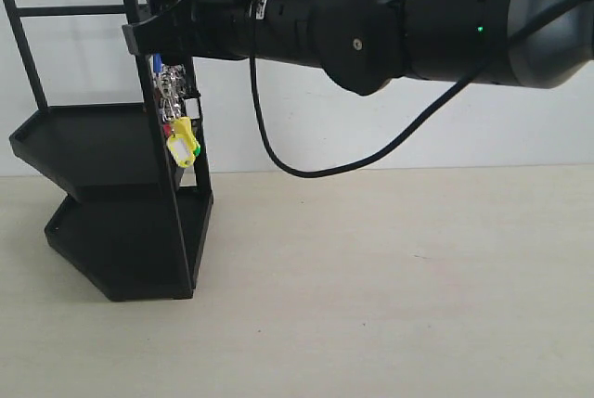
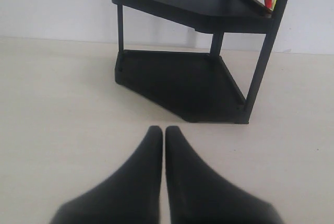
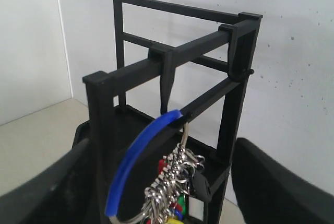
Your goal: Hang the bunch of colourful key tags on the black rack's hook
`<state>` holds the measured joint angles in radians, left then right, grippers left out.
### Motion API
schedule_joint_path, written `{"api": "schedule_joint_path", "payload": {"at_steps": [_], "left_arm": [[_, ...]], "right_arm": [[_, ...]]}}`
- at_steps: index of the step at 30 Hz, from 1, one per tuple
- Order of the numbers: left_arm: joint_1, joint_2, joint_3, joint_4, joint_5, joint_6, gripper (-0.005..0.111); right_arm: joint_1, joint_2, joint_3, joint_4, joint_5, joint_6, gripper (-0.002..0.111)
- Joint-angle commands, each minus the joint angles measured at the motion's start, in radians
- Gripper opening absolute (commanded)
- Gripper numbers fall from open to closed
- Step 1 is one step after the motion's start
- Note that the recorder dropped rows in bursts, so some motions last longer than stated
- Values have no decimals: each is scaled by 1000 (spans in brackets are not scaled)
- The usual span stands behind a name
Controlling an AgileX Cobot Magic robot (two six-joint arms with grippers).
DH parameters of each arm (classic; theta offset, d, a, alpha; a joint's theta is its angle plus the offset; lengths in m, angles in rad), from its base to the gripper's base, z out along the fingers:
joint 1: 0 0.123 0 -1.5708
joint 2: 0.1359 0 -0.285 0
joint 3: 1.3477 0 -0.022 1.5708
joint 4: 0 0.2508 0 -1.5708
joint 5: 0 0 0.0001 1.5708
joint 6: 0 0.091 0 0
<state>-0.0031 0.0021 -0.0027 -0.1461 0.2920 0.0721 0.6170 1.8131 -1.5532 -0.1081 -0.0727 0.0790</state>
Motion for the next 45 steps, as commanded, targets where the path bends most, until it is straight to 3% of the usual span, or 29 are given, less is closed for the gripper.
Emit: {"api": "schedule_joint_path", "payload": {"at_steps": [1,13,20,23,31,33,37,41,45], "left_arm": [[2,-2,3,5,-7,3,4],[2,-2,3,5,-7,3,4],[2,-2,3,5,-7,3,4],[2,-2,3,5,-7,3,4],[2,-2,3,5,-7,3,4],[2,-2,3,5,-7,3,4],[2,-2,3,5,-7,3,4],[2,-2,3,5,-7,3,4],[2,-2,3,5,-7,3,4]], "right_arm": [[0,-11,-7,-7,-12,-10,67],[-29,-77,-7,-2,115,2,67],[-29,-156,-7,-2,307,11,67],[-29,-202,-5,-2,429,13,46],[-29,-316,25,-7,716,13,42],[-29,-352,77,-7,713,13,32],[-29,-423,196,15,708,33,0],[-27,-498,350,124,681,61,0],[-27,-562,499,281,798,61,0]]}}
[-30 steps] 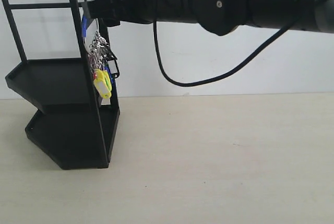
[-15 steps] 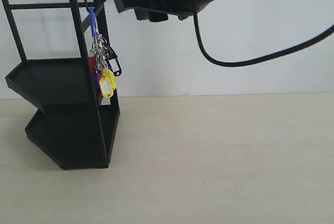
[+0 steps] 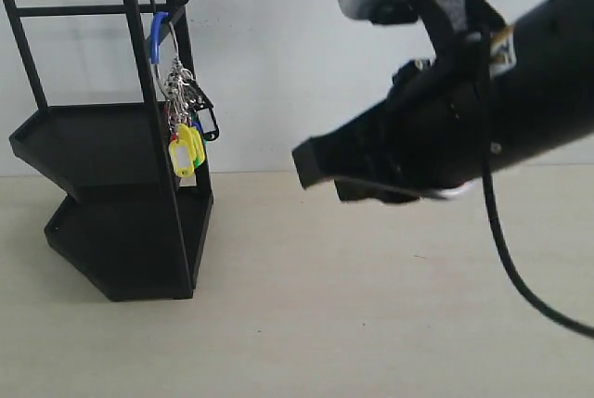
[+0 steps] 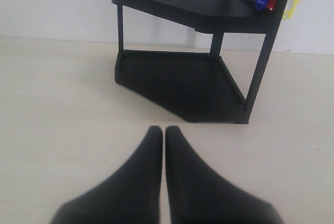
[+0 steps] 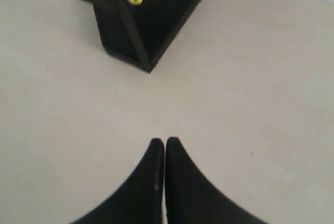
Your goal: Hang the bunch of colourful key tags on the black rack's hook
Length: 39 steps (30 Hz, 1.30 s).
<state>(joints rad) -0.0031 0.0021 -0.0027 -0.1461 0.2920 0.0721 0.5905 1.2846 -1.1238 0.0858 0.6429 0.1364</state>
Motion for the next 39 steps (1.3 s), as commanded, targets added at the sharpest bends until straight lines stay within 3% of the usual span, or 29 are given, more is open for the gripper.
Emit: {"api": "schedule_joint_path", "payload": {"at_steps": [1,10,16,20,27,33,39], "left_arm": [[2,-2,3,5,-7,3,4],[2,-2,3,5,-7,3,4],[2,-2,3,5,-7,3,4],[2,-2,3,5,-7,3,4],[2,-2,3,5,-7,3,4],[2,-2,3,5,-7,3,4],[2,-2,3,5,-7,3,4]], "right_arm": [[0,-36,86,106,163,3,0],[0,-39,88,68,323,5,0],[-16,-169,149,39,274,-23,0],[-113,-326,271,99,168,-61,0],[-368,-667,577,217,-63,-102,0],[-491,-964,806,248,-199,-102,0],[-563,-1190,918,245,-247,-109,0]]}}
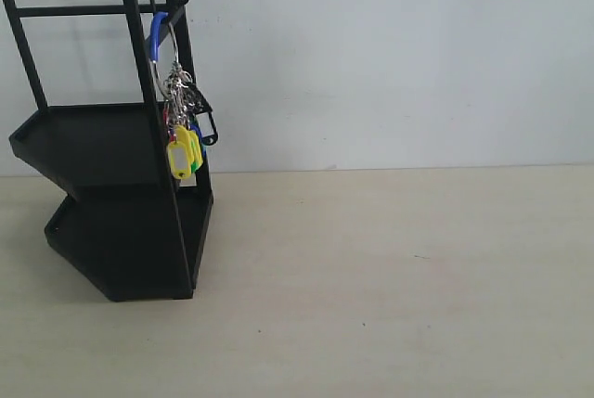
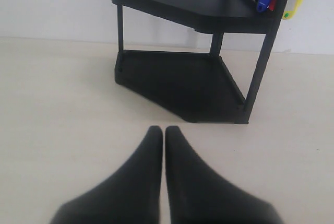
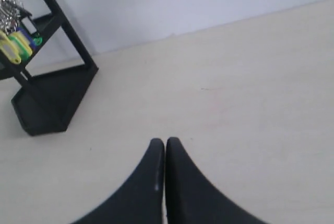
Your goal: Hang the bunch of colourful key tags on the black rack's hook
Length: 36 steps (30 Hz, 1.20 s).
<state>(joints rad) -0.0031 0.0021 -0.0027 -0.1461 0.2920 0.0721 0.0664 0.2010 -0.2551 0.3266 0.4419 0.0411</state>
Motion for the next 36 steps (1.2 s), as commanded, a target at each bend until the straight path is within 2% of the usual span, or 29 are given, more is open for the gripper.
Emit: {"api": "schedule_joint_path", "payload": {"at_steps": [1,11,14,20,23,36], "left_arm": [[2,-2,3,5,-7,3,4],[2,-2,3,5,-7,3,4],[2,-2,3,5,-7,3,4],[2,-2,3,5,-7,3,4],[2,-2,3,5,-7,3,4],[2,-2,3,5,-7,3,4]], "right_arm": [[-46,-125,60,2,-57,-26,0],[-46,-139,82,-19,-192,-33,0],[-46,-139,83,-23,-177,78,0],[-46,-139,196,-353,-367,263,0],[-46,-139,255,-386,-422,268,0],[-46,-139,255,-386,-216,208,0]]}}
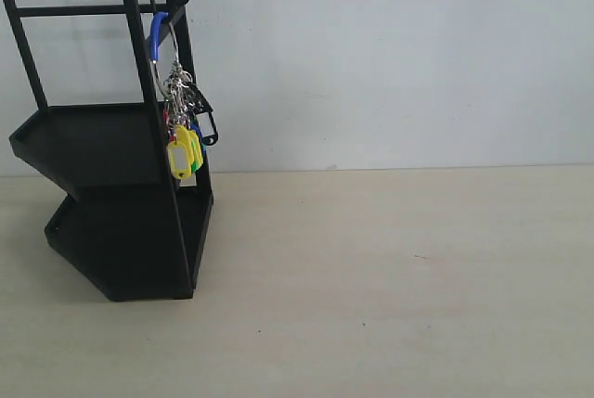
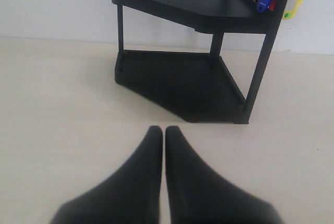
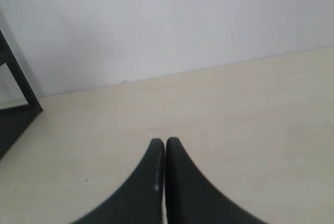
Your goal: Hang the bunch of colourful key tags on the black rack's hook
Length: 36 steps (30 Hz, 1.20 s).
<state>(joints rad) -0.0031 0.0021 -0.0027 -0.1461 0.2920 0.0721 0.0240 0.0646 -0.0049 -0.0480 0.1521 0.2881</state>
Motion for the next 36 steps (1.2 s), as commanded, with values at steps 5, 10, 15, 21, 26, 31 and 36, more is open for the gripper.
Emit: {"api": "schedule_joint_path", "payload": {"at_steps": [5,10,15,21,26,31,36], "left_arm": [[2,-2,3,5,-7,3,4],[2,-2,3,5,-7,3,4],[2,-2,3,5,-7,3,4],[2,-2,3,5,-7,3,4],[2,-2,3,5,-7,3,4],[2,-2,3,5,-7,3,4],[2,-2,3,5,-7,3,4]], "right_arm": [[-4,-3,5,-11,122,-87,0],[-4,-3,5,-11,138,-117,0],[-4,-65,5,-16,191,-118,0],[-4,-65,5,-11,186,-114,0],[-4,-65,5,-11,186,-114,0],[-4,-65,5,-11,186,-114,0],[-4,-65,5,-11,186,-114,0]]}}
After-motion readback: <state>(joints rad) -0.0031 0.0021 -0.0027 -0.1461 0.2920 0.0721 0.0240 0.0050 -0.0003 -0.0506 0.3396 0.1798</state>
